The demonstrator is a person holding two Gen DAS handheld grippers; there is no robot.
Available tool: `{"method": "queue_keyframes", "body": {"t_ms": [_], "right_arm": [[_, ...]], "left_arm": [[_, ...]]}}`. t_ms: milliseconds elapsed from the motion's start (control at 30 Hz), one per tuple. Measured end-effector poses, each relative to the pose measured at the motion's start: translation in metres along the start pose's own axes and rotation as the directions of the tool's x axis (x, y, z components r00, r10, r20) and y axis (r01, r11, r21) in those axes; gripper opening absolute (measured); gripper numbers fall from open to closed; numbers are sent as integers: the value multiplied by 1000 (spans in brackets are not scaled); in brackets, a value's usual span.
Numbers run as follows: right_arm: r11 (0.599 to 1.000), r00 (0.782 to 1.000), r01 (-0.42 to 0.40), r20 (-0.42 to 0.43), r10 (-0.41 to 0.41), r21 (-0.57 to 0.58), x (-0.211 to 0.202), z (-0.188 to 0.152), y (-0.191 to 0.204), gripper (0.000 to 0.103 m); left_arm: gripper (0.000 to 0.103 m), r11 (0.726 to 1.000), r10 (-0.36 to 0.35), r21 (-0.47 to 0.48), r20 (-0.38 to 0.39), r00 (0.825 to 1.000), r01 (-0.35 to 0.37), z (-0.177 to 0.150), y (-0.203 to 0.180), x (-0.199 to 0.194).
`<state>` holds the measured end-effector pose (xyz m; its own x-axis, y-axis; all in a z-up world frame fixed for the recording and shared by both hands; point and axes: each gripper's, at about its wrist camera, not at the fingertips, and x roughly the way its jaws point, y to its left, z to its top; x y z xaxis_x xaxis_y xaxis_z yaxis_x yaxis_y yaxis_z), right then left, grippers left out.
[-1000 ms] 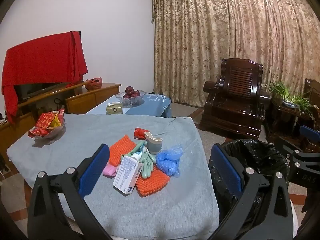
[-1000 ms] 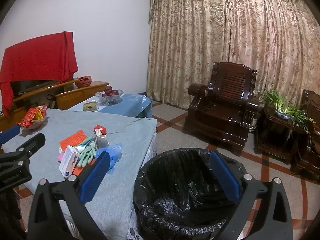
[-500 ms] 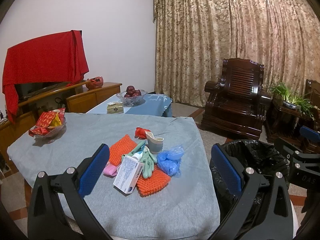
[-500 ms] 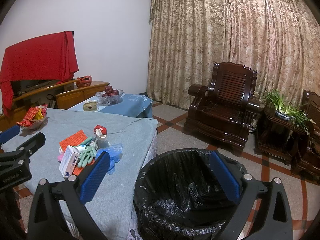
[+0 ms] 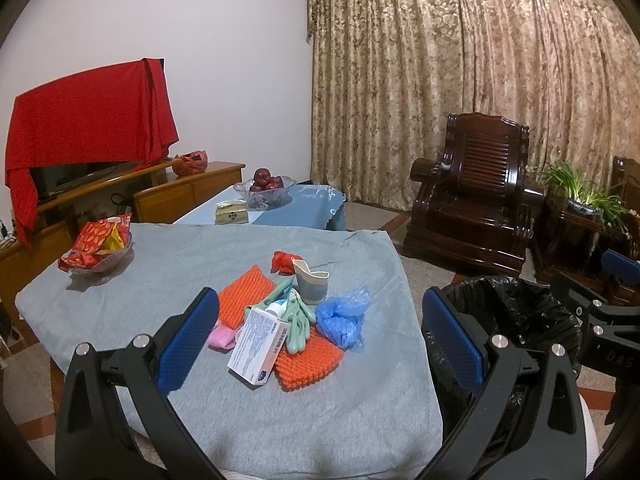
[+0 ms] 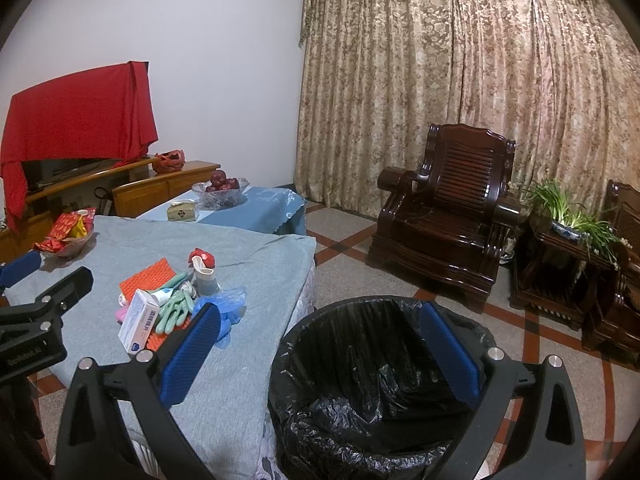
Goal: Collect trash
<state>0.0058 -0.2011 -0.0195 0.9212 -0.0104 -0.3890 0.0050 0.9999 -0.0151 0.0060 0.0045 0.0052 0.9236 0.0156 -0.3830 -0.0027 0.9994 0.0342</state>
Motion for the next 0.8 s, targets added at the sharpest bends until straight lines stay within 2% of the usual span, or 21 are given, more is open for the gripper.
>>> {"method": "queue_keyframes", "body": {"t_ms": [800], "right_arm": [[1000, 1000, 0, -1, 0, 0, 1, -1, 1, 97]], "left_arm": [[98, 1000, -2, -1, -4, 1000, 2, -7, 2, 3]]}}
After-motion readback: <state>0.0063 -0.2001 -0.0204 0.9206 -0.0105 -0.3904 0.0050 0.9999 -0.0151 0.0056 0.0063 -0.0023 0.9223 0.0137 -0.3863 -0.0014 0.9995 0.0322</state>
